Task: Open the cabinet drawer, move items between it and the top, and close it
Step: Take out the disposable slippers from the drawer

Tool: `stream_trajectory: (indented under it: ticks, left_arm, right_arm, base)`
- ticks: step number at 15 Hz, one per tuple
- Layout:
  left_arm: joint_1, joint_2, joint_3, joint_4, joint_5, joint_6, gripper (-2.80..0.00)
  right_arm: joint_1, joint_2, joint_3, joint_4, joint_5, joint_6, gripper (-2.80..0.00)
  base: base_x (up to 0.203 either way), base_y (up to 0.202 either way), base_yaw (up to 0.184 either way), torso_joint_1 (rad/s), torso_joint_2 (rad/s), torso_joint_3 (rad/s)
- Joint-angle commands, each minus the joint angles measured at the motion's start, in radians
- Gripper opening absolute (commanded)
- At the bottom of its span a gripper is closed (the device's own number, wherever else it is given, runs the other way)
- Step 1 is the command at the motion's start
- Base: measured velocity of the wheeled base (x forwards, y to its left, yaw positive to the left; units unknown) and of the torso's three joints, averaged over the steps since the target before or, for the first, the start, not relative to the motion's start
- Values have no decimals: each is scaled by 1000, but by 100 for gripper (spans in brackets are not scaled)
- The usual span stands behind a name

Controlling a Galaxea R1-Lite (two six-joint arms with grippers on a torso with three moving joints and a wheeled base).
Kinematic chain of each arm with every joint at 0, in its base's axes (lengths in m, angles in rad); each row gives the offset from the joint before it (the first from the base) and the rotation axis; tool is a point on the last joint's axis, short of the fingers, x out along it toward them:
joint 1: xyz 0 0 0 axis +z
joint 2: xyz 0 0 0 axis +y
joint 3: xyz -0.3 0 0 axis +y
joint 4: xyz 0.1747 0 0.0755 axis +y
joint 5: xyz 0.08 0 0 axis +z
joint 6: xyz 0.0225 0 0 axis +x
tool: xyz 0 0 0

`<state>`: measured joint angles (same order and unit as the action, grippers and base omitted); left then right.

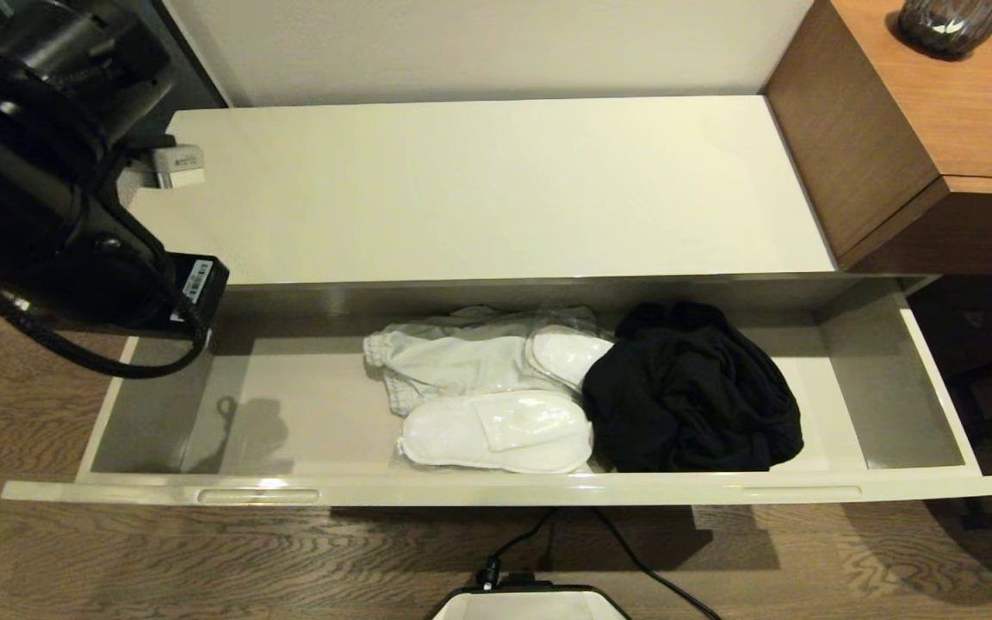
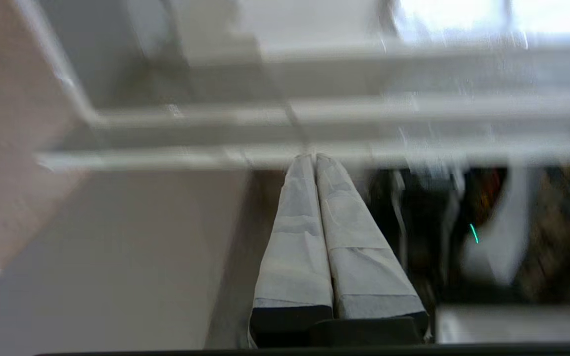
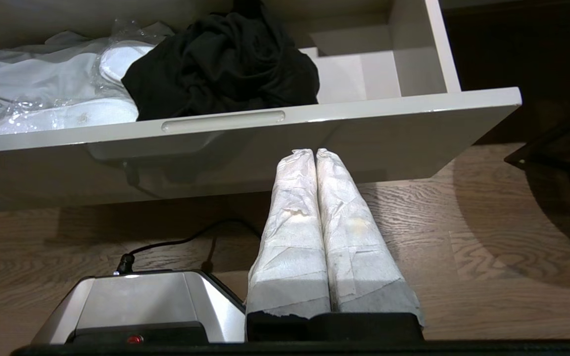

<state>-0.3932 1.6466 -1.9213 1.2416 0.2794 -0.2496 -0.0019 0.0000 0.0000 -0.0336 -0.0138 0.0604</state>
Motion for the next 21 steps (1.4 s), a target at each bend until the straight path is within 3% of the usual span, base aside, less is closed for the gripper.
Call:
stream_trajectory:
  ticks: [1, 4, 7, 9, 10, 12, 15, 18, 21]
  left_arm:
    - [-4, 19, 2, 53, -132, -6, -280]
    - [-4, 80, 3, 139, -292, -13, -280]
    - [-5, 130, 27, 120, -322, -96, -280]
    - [-4, 142, 80, -21, -317, -161, -280]
    - [-5, 146, 106, -75, -298, -169, -280]
    - [-19, 178, 181, -277, -197, -149, -280]
    - [-63, 237, 192, -302, -81, -131, -280]
    - [-92, 271, 190, -308, -13, -140, -280]
    - [-127, 295, 254, -418, 69, -142, -280]
  right_arm:
    - [0, 2, 0, 0, 0, 1, -280]
    - [0, 2, 0, 0, 0, -1, -280]
    - [0, 2, 0, 0, 0, 1, -280]
    - [0, 2, 0, 0, 0, -1, -280]
    - [0, 2, 0, -2, 0, -1, -280]
    - [0, 2, 0, 0, 0, 1, -280]
    - [0, 2, 0, 0, 0, -1, -280]
    - [0, 2, 0, 0, 0, 1, -280]
    - [0, 2, 0, 0, 0, 1, -280]
  base:
    - [0, 0, 0, 0, 0, 0]
    - [0, 0, 0, 0, 0, 0]
    - [0, 0, 0, 0, 0, 0]
    - [0, 0, 0, 0, 0, 0]
    - [0, 0, 0, 0, 0, 0]
    - [0, 0, 0, 0, 0, 0]
    - [0, 0, 0, 0, 0, 0]
    - [0, 0, 0, 0, 0, 0]
    - [0, 0, 0, 0, 0, 0]
